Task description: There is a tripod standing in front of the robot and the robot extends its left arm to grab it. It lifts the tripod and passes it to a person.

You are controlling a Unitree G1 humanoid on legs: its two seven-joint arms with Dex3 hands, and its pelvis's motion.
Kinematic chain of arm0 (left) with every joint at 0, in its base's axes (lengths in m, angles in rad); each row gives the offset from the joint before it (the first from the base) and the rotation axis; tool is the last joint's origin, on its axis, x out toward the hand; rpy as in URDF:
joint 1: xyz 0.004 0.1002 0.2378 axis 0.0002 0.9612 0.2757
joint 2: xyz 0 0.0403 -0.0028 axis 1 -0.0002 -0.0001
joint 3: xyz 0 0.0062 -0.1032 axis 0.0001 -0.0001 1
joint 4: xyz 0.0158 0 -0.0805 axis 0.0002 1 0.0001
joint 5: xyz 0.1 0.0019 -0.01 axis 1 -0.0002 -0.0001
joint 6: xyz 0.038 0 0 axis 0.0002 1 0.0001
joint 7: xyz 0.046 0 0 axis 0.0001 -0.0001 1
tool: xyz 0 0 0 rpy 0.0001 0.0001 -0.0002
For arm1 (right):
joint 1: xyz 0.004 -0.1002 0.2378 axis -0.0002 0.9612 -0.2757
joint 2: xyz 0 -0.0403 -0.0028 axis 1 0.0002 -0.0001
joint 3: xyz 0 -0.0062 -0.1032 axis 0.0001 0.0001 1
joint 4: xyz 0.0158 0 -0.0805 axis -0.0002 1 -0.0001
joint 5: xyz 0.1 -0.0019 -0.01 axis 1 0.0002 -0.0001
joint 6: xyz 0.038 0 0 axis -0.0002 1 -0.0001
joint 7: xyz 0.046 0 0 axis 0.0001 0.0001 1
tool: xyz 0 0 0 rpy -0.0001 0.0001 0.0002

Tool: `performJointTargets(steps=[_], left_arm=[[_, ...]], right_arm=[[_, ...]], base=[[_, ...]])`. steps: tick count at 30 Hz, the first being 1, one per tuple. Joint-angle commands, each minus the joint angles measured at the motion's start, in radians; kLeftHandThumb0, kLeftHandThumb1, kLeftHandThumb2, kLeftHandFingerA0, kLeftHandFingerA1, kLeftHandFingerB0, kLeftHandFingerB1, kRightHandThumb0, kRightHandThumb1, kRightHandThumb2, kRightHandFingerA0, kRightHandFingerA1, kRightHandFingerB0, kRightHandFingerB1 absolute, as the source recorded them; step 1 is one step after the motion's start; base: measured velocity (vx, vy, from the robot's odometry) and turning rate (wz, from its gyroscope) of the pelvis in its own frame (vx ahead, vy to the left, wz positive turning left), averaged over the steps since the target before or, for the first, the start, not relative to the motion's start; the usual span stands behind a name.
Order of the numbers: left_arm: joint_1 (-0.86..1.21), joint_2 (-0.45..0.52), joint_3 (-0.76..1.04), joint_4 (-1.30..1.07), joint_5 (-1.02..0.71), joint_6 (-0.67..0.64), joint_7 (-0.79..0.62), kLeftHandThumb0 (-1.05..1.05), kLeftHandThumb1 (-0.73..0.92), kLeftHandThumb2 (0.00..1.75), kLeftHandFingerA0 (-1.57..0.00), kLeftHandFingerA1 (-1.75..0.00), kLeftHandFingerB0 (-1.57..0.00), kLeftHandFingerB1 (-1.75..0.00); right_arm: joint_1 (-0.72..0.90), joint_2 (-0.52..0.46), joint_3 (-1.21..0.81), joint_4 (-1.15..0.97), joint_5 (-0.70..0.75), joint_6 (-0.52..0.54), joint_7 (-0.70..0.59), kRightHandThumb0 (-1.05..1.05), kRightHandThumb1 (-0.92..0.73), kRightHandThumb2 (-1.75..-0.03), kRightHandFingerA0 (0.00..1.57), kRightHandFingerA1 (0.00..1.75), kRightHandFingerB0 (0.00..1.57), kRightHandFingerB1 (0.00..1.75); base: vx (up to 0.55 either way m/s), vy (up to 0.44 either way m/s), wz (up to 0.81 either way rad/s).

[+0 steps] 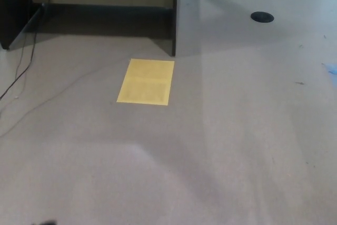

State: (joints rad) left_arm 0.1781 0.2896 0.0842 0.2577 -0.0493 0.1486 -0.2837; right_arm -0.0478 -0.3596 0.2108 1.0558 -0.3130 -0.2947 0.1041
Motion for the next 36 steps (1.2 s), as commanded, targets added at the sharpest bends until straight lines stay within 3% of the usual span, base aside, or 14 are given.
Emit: performJointTargets(steps=[1, 12, 14, 21, 23, 24, 27, 28, 29, 31, 32, 33, 35, 36], left_arm=[[-0.073, 0.163, -0.072, 0.456, 0.204, -0.14, 0.137, -0.51, 0.47, 0.71, -0.22, -0.44, -0.08, -0.35], [-0.06, 0.187, -0.159, 0.594, 0.21, -0.235, 0.173, -0.45, 0.67, 0.65, -0.44, -0.42, -0.15, -0.29], [-0.058, 0.19, -0.163, 0.608, 0.207, -0.239, 0.166, -0.59, 0.57, 0.82, -0.27, -0.46, -0.07, -0.37], [-0.042, 0.211, -0.192, 0.609, 0.223, -0.258, 0.142, -0.69, 0.64, 0.9, -0.28, -0.47, -0.09, -0.38], [-0.043, 0.212, -0.197, 0.607, 0.23, -0.257, 0.146, -0.64, 0.79, 0.63, -0.45, -0.38, -0.15, -0.27], [-0.044, 0.213, -0.199, 0.609, 0.233, -0.261, 0.146, -0.71, 0.65, 0.92, -0.4, -0.51, -0.09, -0.39], [-0.047, 0.216, -0.203, 0.611, 0.241, -0.264, 0.147, -0.71, 0.66, 0.93, -0.45, -0.53, -0.09, -0.39], [-0.05, 0.216, -0.203, 0.613, 0.242, -0.264, 0.146, -0.64, 0.79, 0.64, -0.55, -0.42, -0.14, -0.27], [-0.053, 0.218, -0.204, 0.617, 0.244, -0.266, 0.145, -0.73, 0.67, 0.93, -0.4, -0.51, -0.09, -0.38], [-0.052, 0.219, -0.206, 0.621, 0.251, -0.277, 0.151, -0.7, 0.65, 0.94, -0.46, -0.54, -0.1, -0.38], [-0.049, 0.219, -0.203, 0.613, 0.248, -0.273, 0.146, -0.69, 0.65, 0.93, -0.44, -0.54, -0.09, -0.38], [-0.05, 0.219, -0.202, 0.614, 0.251, -0.273, 0.147, -0.65, 0.79, 0.65, -0.49, -0.4, -0.14, -0.26], [-0.05, 0.218, -0.2, 0.612, 0.254, -0.272, 0.151, -0.72, 0.66, 0.93, -0.39, -0.51, -0.09, -0.38], [-0.053, 0.217, -0.196, 0.613, 0.252, -0.276, 0.151, -0.64, 0.79, 0.64, -0.48, -0.39, -0.14, -0.27]], right_arm=[[0.012, 0.009, -0.02, 0.042, 0.006, -0.011, -0.076, -0.39, -0.7, -0.61, 0.69, 0.42, 0.45, 0.35], [0.063, 0.011, -0.01, 0.056, -0.004, -0.041, -0.095, -0.38, -0.7, -0.61, 0.69, 0.43, 0.49, 0.37], [0.064, 0.012, -0.007, 0.061, -0.006, -0.039, -0.096, -0.39, -0.7, -0.61, 0.69, 0.43, 0.49, 0.37], [0.083, 0.016, -0.005, 0.065, -0.004, -0.058, -0.106, -0.39, -0.7, -0.61, 0.72, 0.43, 0.5, 0.37], [0.079, 0.018, -0.005, 0.073, -0.004, -0.057, -0.106, -0.39, -0.7, -0.61, 0.68, 0.42, 0.5, 0.37], [0.077, 0.019, -0.005, 0.076, -0.005, -0.055, -0.108, -0.39, -0.7, -0.61, 0.7, 0.42, 0.51, 0.37], [0.073, 0.019, -0.002, 0.08, -0.008, -0.057, -0.112, -0.39, -0.7, -0.61, 0.7, 0.43, 0.51, 0.37], [0.071, 0.019, -0.003, 0.08, -0.008, -0.058, -0.113, -0.39, -0.7, -0.61, 0.71, 0.43, 0.51, 0.37], [0.07, 0.019, -0.002, 0.08, -0.008, -0.06, -0.114, -0.39, -0.7, -0.61, 0.72, 0.43, 0.52, 0.37], [0.076, 0.017, -0.005, 0.073, -0.002, -0.066, -0.106, -0.38, -0.7, -0.61, 0.73, 0.44, 0.51, 0.37], [0.073, 0.019, -0.007, 0.073, 0.0, -0.06, -0.103, -0.38, -0.7, -0.62, 0.73, 0.44, 0.51, 0.37], [0.072, 0.019, -0.007, 0.072, 0.001, -0.058, -0.101, -0.38, -0.7, -0.61, 0.72, 0.43, 0.51, 0.37], [0.068, 0.017, -0.002, 0.073, -0.006, -0.059, -0.104, -0.38, -0.7, -0.61, 0.71, 0.43, 0.51, 0.37], [0.061, 0.015, 0.002, 0.072, -0.012, -0.055, -0.105, -0.39, -0.7, -0.62, 0.71, 0.43, 0.51, 0.37]], base=[[0.0, 0.0, 0.0], [0.0, 0.0, 0.0], [0.0, 0.0, 0.0], [0.0, 0.0, 0.0], [0.0, 0.0, 0.0], [0.0, 0.0, 0.0], [0.0, 0.0, 0.0], [0.0, 0.0, 0.0], [0.0, 0.0, 0.0], [0.0, 0.0, 0.0], [0.0, 0.0, 0.0], [0.0, 0.0, 0.0], [0.0, 0.0, 0.0], [0.0, 0.0, 0.0]])
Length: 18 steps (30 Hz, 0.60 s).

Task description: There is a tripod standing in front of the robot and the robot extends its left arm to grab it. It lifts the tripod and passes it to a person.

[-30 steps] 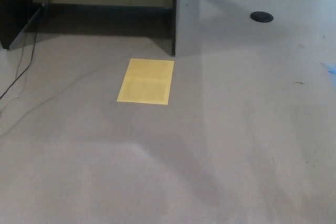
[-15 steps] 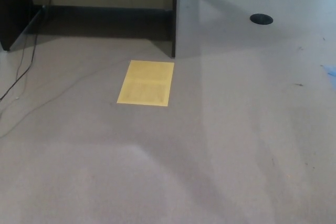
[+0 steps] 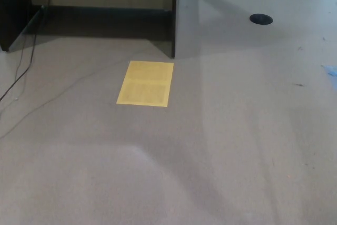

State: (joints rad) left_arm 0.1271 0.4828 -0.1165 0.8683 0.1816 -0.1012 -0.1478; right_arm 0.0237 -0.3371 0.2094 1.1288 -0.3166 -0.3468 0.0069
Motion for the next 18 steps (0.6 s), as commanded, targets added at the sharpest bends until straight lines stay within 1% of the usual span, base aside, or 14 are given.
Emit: performJointTargets(steps=[1, 2, 4, 5, 6, 8, 9, 10, 12, 13, 14, 15, 17, 18], left_arm=[[-0.004, 0.023, 0.011, 0.0, 0.016, -0.029, 0.013, -0.7, 0.64, 0.92, -0.39, -0.52, -0.09, -0.39], [-0.005, 0.021, 0.017, 0.001, 0.011, -0.037, 0.015, -0.69, 0.64, 0.91, -0.32, -0.49, -0.09, -0.38], [-0.006, 0.014, 0.029, 0.014, 0.006, -0.057, 0.03, -0.68, 0.63, 0.9, -0.31, -0.48, -0.1, -0.39], [0.003, 0.008, 0.049, 0.013, -0.009, -0.083, 0.043, -0.66, 0.61, 0.88, -0.34, -0.5, -0.1, -0.39], [0.028, -0.026, 0.124, 0.002, -0.094, -0.139, 0.036, -0.59, 0.57, 0.83, -0.33, -0.49, -0.11, -0.39], [0.046, -0.058, 0.194, -0.015, -0.145, -0.18, 0.033, -0.58, 0.57, 0.83, -0.34, -0.48, -0.14, -0.39], [0.051, -0.076, 0.226, -0.038, -0.168, -0.176, 0.032, -0.57, 0.56, 0.81, -0.34, -0.47, -0.15, -0.39], [0.053, -0.085, 0.244, -0.055, -0.169, -0.169, 0.037, -0.57, 0.56, 0.81, -0.28, -0.45, -0.15, -0.39], [0.065, -0.097, 0.277, -0.107, -0.175, -0.135, 0.032, -0.54, 0.55, 0.8, -0.26, -0.45, -0.14, -0.39], [0.067, -0.098, 0.287, -0.112, -0.176, -0.129, 0.024, -0.45, 0.67, 0.6, -0.34, -0.36, -0.19, -0.28], [0.066, -0.096, 0.294, -0.117, -0.172, -0.122, 0.019, -0.52, 0.56, 0.76, -0.25, -0.44, -0.16, -0.37], [0.057, -0.089, 0.297, -0.106, -0.164, -0.121, 0.013, -0.51, 0.55, 0.75, -0.27, -0.44, -0.16, -0.37], [0.04, -0.08, 0.297, -0.084, -0.158, -0.13, -0.003, -0.49, 0.55, 0.75, -0.31, -0.45, -0.16, -0.37], [0.039, -0.079, 0.295, -0.088, -0.154, -0.13, -0.006, -0.49, 0.55, 0.75, -0.32, -0.46, -0.17, -0.38]], right_arm=[[-0.018, -0.006, 0.001, 0.003, -0.005, -0.001, -0.004, -0.39, -0.7, -0.61, 0.72, 0.44, 0.51, 0.37], [-0.022, -0.005, -0.002, 0.008, 0.001, -0.001, 0.002, -0.39, -0.7, -0.61, 0.7, 0.43, 0.51, 0.37], [-0.023, -0.005, 0.0, 0.007, -0.001, 0.004, 0.002, -0.39, -0.7, -0.61, 0.69, 0.43, 0.51, 0.37], [-0.029, -0.003, 0.003, 0.008, -0.004, 0.009, -0.002, -0.39, -0.7, -0.61, 0.7, 0.43, 0.52, 0.37], [-0.026, -0.001, 0.002, 0.005, -0.002, 0.005, -0.001, -0.38, -0.7, -0.61, 0.71, 0.43, 0.52, 0.37], [-0.025, -0.001, 0.0, 0.003, 0.001, -0.002, 0.0, -0.38, -0.7, -0.61, 0.71, 0.44, 0.51, 0.37], [-0.028, -0.003, -0.002, 0.001, 0.003, -0.004, 0.0, -0.38, -0.7, -0.61, 0.72, 0.45, 0.51, 0.37], [-0.031, -0.004, -0.005, 0.0, 0.006, -0.004, -0.001, -0.38, -0.7, -0.61, 0.72, 0.45, 0.51, 0.37], [-0.042, -0.002, -0.009, 0.003, 0.007, 0.0, -0.003, -0.39, -0.7, -0.61, 0.71, 0.43, 0.51, 0.37], [-0.046, 0.0, -0.01, 0.005, 0.007, 0.003, -0.003, -0.39, -0.7, -0.61, 0.71, 0.43, 0.51, 0.37], [-0.051, 0.001, -0.009, 0.007, 0.006, 0.008, -0.003, -0.4, -0.7, -0.61, 0.7, 0.42, 0.51, 0.37], [-0.059, 0.004, -0.005, 0.01, 0.0, 0.012, -0.006, -0.39, -0.71, -0.62, 0.73, 0.44, 0.52, 0.37], [-0.066, 0.006, -0.001, 0.013, -0.005, 0.013, -0.011, -0.39, -0.71, -0.61, 0.71, 0.43, 0.51, 0.37], [-0.064, 0.008, -0.003, 0.011, -0.002, 0.01, -0.012, -0.39, -0.71, -0.61, 0.72, 0.43, 0.52, 0.37]], base=[[0.0, 0.0, 0.0], [0.0, 0.0, 0.0], [0.0, 0.0, 0.0], [0.0, 0.0, 0.0], [0.0, 0.0, 0.0], [0.0, 0.0, 0.0], [0.0, 0.0, 0.0], [0.0, 0.0, 0.0], [0.0, 0.0, 0.0], [0.0, 0.0, 0.0], [0.0, 0.0, 0.0], [0.0, 0.0, 0.0], [0.0, 0.0, 0.0], [0.0, 0.0, 0.0]])
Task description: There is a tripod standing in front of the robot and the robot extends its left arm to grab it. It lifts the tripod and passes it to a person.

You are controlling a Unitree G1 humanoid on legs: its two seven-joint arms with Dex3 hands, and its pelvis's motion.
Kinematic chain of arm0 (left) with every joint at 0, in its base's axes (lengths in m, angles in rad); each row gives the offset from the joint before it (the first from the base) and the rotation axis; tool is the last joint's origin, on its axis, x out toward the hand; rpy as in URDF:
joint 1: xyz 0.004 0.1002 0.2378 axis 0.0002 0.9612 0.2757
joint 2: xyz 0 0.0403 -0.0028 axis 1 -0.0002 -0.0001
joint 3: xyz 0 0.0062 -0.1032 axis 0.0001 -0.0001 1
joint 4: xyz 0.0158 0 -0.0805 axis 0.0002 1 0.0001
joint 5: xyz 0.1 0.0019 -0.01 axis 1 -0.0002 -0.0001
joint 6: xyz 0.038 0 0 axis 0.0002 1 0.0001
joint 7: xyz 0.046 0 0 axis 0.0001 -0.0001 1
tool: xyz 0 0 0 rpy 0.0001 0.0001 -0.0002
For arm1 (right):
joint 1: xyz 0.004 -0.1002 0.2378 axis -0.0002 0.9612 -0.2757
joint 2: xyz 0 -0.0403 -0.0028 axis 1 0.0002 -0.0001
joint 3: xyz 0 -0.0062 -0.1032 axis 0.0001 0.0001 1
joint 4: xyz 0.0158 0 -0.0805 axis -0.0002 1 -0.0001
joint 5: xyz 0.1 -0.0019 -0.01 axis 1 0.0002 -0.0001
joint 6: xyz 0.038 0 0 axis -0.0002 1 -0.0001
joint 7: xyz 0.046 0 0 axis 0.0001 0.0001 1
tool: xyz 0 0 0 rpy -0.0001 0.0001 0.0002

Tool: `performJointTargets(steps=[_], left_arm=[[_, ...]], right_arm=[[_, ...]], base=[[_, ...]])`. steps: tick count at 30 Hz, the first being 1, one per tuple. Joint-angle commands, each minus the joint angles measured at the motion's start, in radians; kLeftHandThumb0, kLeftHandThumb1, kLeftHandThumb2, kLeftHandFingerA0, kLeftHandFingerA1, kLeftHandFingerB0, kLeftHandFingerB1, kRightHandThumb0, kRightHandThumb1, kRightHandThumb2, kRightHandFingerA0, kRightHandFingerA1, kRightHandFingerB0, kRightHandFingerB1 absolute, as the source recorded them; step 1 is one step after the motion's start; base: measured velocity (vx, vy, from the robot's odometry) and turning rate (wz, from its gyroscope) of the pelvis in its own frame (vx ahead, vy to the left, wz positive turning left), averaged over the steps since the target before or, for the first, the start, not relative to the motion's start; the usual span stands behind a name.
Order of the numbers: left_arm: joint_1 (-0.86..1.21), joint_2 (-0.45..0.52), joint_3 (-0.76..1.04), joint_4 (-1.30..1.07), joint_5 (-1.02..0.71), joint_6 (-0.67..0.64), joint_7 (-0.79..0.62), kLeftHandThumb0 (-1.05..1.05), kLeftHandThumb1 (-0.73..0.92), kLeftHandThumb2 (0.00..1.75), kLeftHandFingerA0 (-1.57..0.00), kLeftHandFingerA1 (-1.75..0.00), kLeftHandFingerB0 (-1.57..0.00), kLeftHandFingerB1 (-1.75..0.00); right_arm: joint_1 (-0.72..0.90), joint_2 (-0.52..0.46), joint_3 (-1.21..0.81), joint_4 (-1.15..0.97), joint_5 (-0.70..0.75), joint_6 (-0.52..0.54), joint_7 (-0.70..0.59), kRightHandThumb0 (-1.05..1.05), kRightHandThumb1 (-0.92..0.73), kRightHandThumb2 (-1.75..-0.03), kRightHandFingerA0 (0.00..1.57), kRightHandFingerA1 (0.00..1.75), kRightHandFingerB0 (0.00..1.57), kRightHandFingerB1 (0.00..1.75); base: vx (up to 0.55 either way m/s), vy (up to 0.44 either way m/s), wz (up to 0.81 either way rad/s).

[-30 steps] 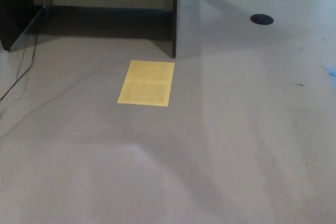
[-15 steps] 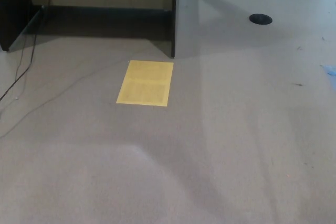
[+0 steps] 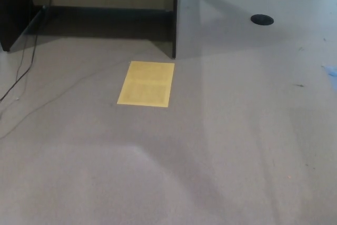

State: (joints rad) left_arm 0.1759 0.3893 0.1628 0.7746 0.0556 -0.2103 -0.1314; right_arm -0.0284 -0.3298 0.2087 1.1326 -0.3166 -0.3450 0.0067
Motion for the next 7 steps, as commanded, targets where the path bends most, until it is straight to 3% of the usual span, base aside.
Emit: performJointTargets(steps=[1, 4, 7], left_arm=[[-0.007, 0.019, 0.006, -0.003, -0.011, -0.026, -0.017, -0.5, 0.55, 0.75, -0.3, -0.45, -0.17, -0.38], [-0.002, 0.026, -0.012, -0.009, 0.013, -0.034, -0.012, -0.5, 0.54, 0.76, -0.35, -0.47, -0.16, -0.39], [-0.021, 0.045, -0.072, 0.009, 0.065, -0.047, -0.016, -0.52, 0.55, 0.78, -0.28, -0.47, -0.13, -0.38]], right_arm=[[-0.009, 0.003, -0.003, 0.004, -0.002, 0.007, -0.02, -0.39, -0.7, -0.62, 0.73, 0.43, 0.51, 0.37], [-0.007, 0.002, 0.001, 0.001, -0.007, 0.006, -0.027, -0.38, -0.7, -0.61, 0.71, 0.43, 0.51, 0.37], [-0.017, -0.01, -0.001, 0.005, -0.008, 0.0, -0.027, -0.4, -0.7, -0.62, 0.73, 0.43, 0.52, 0.37]], base=[[0.0, 0.0, 0.0], [0.0, 0.0, 0.0], [0.0, 0.0, 0.0]])
